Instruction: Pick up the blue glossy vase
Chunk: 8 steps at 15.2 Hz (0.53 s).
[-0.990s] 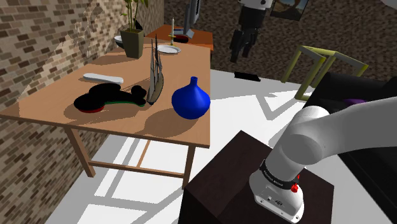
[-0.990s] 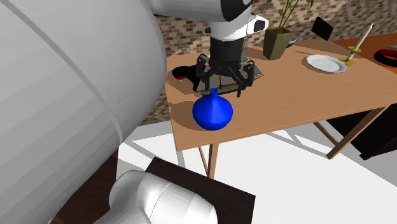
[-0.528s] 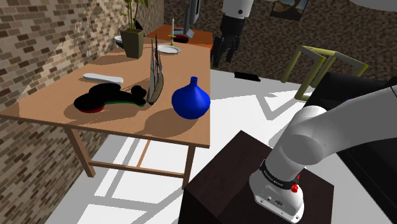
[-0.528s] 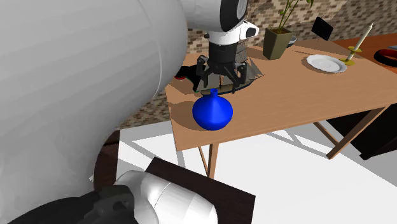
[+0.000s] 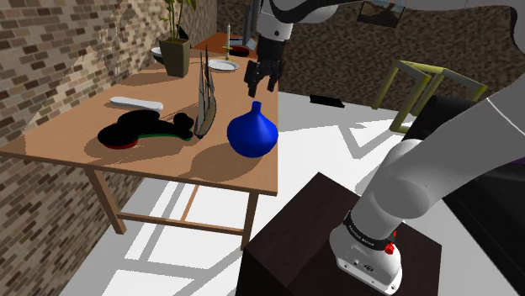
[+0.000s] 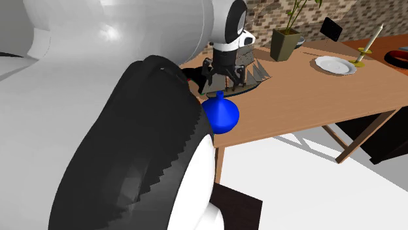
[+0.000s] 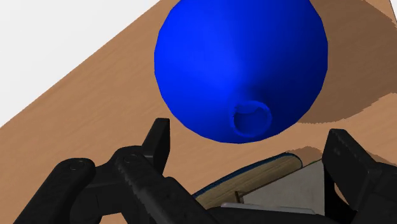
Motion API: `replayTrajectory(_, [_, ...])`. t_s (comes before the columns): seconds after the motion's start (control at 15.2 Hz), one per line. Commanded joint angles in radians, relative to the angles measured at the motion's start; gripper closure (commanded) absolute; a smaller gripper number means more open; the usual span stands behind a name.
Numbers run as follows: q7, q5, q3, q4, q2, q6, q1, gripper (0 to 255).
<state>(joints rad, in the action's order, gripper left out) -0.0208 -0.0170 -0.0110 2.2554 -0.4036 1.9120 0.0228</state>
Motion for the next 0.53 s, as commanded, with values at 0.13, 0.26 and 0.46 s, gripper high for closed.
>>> replayTrajectory(0.13, [-0.01, -0.008, -0.007, 0.009, 0.049, 0.064, 0.005, 0])
replayTrajectory(0.26, [-0.009, -0.008, -0.007, 0.032, 0.054, 0.091, 0.005, 0])
replayTrajectory(0.46, [-0.008, -0.008, -0.007, 0.064, 0.063, 0.133, 0.005, 0])
